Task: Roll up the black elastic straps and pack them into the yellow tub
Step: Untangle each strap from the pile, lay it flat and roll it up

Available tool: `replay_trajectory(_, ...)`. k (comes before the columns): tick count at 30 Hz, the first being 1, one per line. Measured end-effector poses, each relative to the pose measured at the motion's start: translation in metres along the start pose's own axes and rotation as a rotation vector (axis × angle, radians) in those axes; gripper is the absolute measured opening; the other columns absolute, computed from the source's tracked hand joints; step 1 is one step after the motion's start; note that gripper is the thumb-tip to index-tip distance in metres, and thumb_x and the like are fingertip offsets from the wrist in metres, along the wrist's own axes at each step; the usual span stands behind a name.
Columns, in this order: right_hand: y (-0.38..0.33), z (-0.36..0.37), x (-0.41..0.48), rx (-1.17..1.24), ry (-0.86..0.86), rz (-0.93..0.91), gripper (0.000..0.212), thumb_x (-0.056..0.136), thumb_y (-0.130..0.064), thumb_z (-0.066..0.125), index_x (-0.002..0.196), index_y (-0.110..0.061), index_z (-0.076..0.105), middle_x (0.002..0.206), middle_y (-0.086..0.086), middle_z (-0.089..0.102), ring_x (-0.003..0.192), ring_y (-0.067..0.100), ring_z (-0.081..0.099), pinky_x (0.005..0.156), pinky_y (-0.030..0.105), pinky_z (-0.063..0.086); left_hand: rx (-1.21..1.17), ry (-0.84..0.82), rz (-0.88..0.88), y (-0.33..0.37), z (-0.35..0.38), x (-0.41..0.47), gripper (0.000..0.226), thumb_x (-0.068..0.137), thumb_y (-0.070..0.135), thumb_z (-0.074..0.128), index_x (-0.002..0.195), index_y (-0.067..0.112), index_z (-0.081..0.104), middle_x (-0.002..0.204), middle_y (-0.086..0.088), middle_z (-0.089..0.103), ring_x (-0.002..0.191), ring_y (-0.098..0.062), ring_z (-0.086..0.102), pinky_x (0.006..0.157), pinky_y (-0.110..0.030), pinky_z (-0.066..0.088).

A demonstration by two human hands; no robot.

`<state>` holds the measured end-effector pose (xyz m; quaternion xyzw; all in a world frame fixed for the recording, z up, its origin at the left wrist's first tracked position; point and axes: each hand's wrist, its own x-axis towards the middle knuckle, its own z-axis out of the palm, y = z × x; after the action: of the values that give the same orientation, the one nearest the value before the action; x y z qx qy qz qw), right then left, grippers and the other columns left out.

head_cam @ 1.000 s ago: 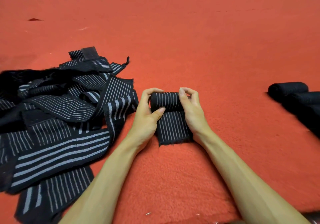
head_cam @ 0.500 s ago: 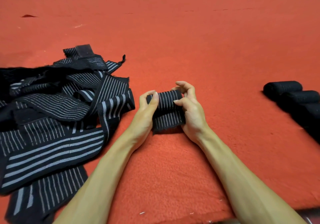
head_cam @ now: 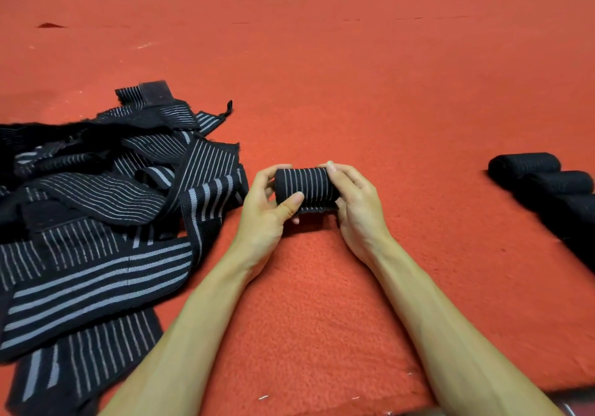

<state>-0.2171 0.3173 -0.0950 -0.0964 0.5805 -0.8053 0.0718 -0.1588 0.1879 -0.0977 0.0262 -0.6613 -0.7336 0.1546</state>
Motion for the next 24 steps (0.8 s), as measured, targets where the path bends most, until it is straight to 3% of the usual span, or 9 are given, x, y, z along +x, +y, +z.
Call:
replay_trajectory(4, 0.004, -0.006, 0.001, -0.05, -0.002, 0.015, 0.028, 0.077, -0.035, 0.071, 0.095, -0.013, 0.071, 0.096, 0.007, 0.07, 0.093, 0.023, 0.064, 0.094, 0.049, 0.049, -0.011, 0.047, 0.009, 0.003, -0.001, 0.0, 0.048, 0.085, -0.007, 0.065, 0.126, 0.018, 0.056, 0.116, -0.013, 0.06, 0.081, -0.01, 0.068, 0.068, -0.023, 0.055)
replay_trajectory(8, 0.004, -0.011, 0.005, 0.007, 0.039, -0.002, 0.026, 0.074, -0.027, 0.074, 0.094, -0.011, 0.071, 0.095, 0.008, 0.069, 0.093, 0.023, 0.062, 0.09, 0.043, 0.048, 0.051, 0.083, -0.007, 0.004, -0.001, -0.002, 0.057, 0.081, 0.0, 0.073, 0.131, 0.022, 0.056, 0.119, -0.005, 0.066, 0.088, -0.007, 0.068, 0.069, -0.017, 0.051)
replay_trajectory(12, 0.004, -0.011, 0.005, 0.005, 0.069, -0.002, 0.021, 0.074, -0.021, 0.077, 0.094, -0.016, 0.071, 0.098, 0.005, 0.069, 0.098, 0.022, 0.062, 0.092, 0.041, 0.048, 0.09, 0.158, -0.019, 0.011, 0.002, -0.01, 0.051, 0.081, 0.0, 0.072, 0.13, 0.01, 0.057, 0.113, 0.002, 0.068, 0.091, -0.002, 0.068, 0.085, -0.02, 0.054)
replay_trajectory(16, -0.014, -0.023, -0.008, -0.325, -0.014, 0.011, 0.012, 0.084, -0.014, 0.073, 0.095, -0.016, 0.067, 0.09, -0.005, 0.066, 0.085, 0.012, 0.061, 0.079, 0.031, 0.05, 0.268, 0.142, -0.106, 0.021, 0.005, -0.021, 0.043, 0.078, 0.002, 0.077, 0.119, 0.009, 0.066, 0.109, -0.005, 0.072, 0.085, -0.002, 0.068, 0.086, -0.027, 0.056)
replay_trajectory(20, -0.057, -0.059, -0.025, -0.517, -0.112, 0.132, 0.014, 0.088, -0.007, 0.068, 0.101, -0.008, 0.065, 0.094, 0.005, 0.065, 0.088, 0.017, 0.061, 0.086, 0.041, 0.054, 0.296, 0.075, -0.207, 0.03, 0.032, -0.034, 0.037, 0.069, 0.005, 0.083, 0.098, 0.025, 0.074, 0.096, 0.002, 0.075, 0.091, -0.017, 0.071, 0.088, -0.044, 0.057)
replay_trajectory(24, -0.114, -0.11, -0.034, -0.81, -0.132, 0.119, 0.017, 0.084, -0.012, 0.074, 0.1, -0.009, 0.07, 0.094, 0.003, 0.068, 0.085, 0.013, 0.062, 0.08, 0.034, 0.057, 0.352, 0.009, -0.173, 0.038, 0.087, -0.049, 0.032, 0.069, 0.007, 0.082, 0.092, 0.028, 0.073, 0.09, 0.008, 0.074, 0.082, -0.011, 0.068, 0.093, -0.041, 0.054)
